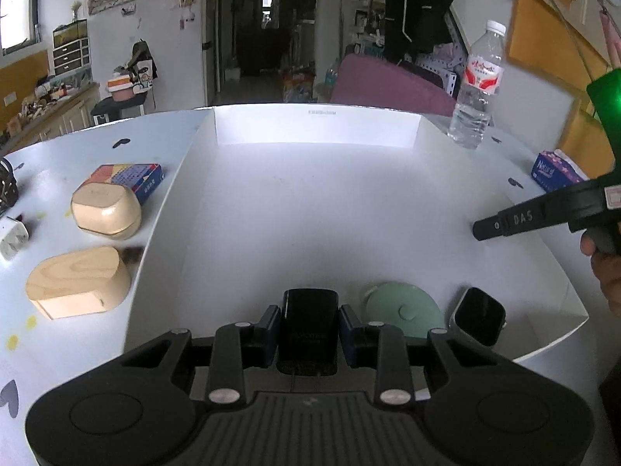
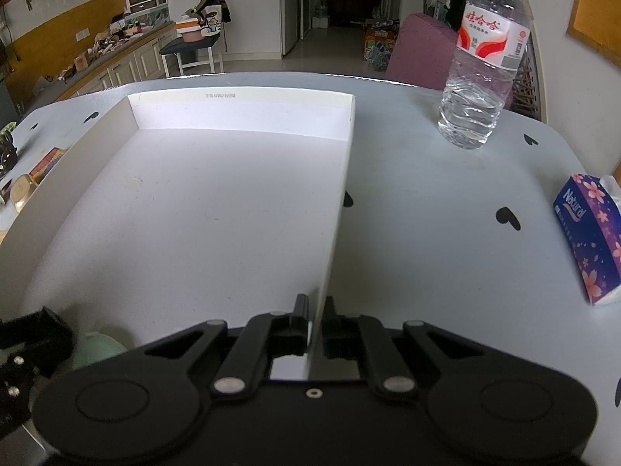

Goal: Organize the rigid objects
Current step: 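Carry the black charger into the tray beside the green disc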

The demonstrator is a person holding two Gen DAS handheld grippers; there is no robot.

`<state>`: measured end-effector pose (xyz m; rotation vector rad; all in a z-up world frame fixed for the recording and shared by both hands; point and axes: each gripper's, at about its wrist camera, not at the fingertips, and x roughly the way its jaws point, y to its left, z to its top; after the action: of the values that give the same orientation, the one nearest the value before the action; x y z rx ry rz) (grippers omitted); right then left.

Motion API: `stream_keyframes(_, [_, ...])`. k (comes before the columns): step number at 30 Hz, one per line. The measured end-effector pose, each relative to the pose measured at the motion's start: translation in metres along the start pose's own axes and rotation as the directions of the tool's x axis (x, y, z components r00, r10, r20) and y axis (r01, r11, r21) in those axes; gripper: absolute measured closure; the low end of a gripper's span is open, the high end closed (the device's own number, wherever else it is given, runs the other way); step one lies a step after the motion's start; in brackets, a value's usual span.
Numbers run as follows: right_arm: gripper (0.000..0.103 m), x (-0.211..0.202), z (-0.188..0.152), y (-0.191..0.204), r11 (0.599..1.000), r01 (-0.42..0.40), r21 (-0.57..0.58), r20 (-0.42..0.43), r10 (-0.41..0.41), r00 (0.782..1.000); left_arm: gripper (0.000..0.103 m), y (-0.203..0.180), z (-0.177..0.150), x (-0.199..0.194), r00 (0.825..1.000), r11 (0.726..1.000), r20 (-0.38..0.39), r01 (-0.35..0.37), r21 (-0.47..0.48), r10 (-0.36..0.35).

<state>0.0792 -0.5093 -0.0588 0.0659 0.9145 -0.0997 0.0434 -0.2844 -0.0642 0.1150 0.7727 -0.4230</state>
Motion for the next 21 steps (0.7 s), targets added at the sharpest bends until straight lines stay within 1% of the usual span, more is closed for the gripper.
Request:
stream_keyframes(4, [0.096,0.000,0.000,0.000,1.000,0.000,-0.001,0.000,0.000,1.000,0.069,-0.002,0.001,0.000,1.000,1.000,0.001,-0.011,0.003,0.011])
stream_keyframes(13, [0.096,0.000,0.000,0.000,1.000,0.000,-0.001,0.000,0.000,1.000,0.067,-0.002,0.002,0.000,1.000,1.000,0.005,-0.003,-0.014,0.003])
stream_keyframes(15, [0.096,0.000,0.000,0.001,1.000,0.000,-0.001,0.000,0.000,1.000,0.060,-0.001,0.003,-0.004,1.000,1.000,0.020,-0.005,-0.017,0.006])
stream_keyframes(16, [0.096,0.000,0.000,0.001,1.000,0.000,-0.001,0.000,0.000,1.000,0.053,-0.001,0.003,-0.008,1.000,1.000,0.029,-0.009,-0.018,0.010])
stream_keyframes(17, [0.096,0.000,0.000,0.001,1.000,0.000,-0.001,0.000,0.000,1.000,0.049,-0.001,0.004,-0.011,0.999,1.000,0.039,-0.012,-0.019,0.013])
stream_keyframes(18, [0.096,0.000,0.000,0.001,1.000,0.000,-0.001,0.000,0.000,1.000,0.047,-0.002,0.004,-0.015,0.999,1.000,0.046,-0.010,-0.017,0.011])
stream_keyframes(21, [0.096,0.000,0.000,0.001,1.000,0.000,-0.001,0.000,0.000,1.000,0.036,-0.006,0.003,-0.027,0.998,1.000,0.063,0.004,-0.002,-0.004])
